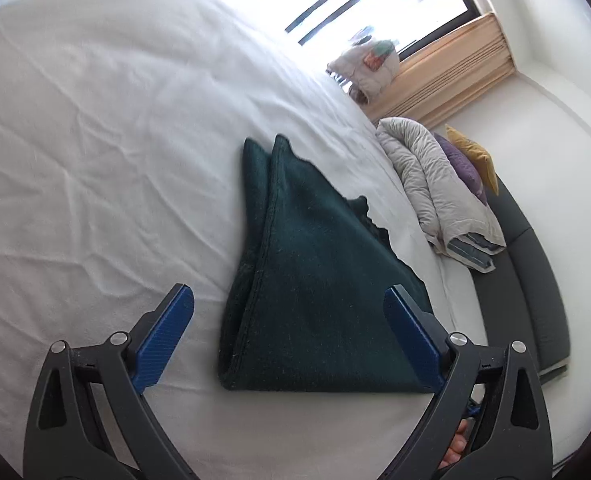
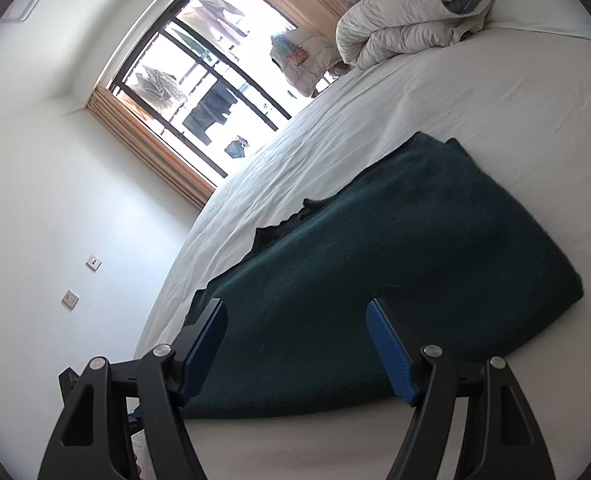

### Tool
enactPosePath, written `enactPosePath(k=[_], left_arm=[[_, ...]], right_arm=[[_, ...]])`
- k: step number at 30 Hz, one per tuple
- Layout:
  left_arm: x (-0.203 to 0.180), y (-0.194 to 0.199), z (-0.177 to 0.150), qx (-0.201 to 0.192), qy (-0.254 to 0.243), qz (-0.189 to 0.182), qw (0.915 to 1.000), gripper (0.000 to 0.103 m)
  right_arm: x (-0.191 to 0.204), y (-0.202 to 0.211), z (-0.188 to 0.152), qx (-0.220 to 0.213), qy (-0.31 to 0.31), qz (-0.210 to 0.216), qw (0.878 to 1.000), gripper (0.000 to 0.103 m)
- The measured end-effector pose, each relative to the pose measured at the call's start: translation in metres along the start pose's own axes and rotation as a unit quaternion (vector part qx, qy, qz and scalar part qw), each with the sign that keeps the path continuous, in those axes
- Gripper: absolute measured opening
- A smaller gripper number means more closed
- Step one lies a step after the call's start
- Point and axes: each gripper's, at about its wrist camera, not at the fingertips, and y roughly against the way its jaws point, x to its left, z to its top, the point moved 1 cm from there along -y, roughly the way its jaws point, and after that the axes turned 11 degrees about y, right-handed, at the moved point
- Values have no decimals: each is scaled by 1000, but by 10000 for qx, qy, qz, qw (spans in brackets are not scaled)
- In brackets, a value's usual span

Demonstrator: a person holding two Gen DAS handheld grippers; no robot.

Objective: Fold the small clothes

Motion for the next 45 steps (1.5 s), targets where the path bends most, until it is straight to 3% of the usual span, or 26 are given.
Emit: enactPosePath(k=[2, 5, 6, 10, 12, 14, 18, 20, 26, 30, 34, 39, 45], left_arm=[[-3, -5, 7, 142, -66, -91, 9998, 95], [-8, -26, 19, 542, -237, 68, 9982, 95], [-4, -38, 23, 834, -208, 135, 9962, 95], [0, -61, 37, 1146, 14, 176, 9933, 89], [-1, -71, 41, 1296, 104, 188, 9913, 80], [1, -81, 45, 1462, 356, 155, 9885, 64], [11, -98, 55, 1660, 975, -137, 9812, 49], [14, -104, 57, 1734, 1004, -161, 9796, 37], [20, -114, 57, 1794, 941, -160, 9791, 18], [20, -118, 55, 1706, 948, -180, 9806, 15], [-1, -105, 51, 1475, 509, 57, 9877, 13], [-69, -98, 41, 1236, -440, 233, 9911, 13], [-144, -123, -14, 1181, -1668, 497, 9776, 13]], right_arm=[[11, -4, -2, 103, 118, 138, 9998, 75], [22, -13, -1, 306, 292, 251, 9988, 74], [25, -16, 0, 352, 338, 284, 9984, 73], [33, -31, 9, 479, 411, 413, 9972, 69], [38, -43, 13, 589, 469, 490, 9960, 68], [44, -58, 18, 734, 553, 543, 9943, 67], [57, -88, 25, 949, 646, 674, 9911, 66], [62, -102, 27, 1062, 669, 772, 9891, 66], [69, -142, 23, 1402, 593, 863, 9846, 63], [69, -163, 12, 1735, 600, 742, 9802, 63], [67, -167, 7, 1805, 730, 688, 9784, 60], [57, -163, 10, 1825, 536, 1019, 9764, 61], [47, -149, 39, 1708, 89, 1717, 9702, 74]])
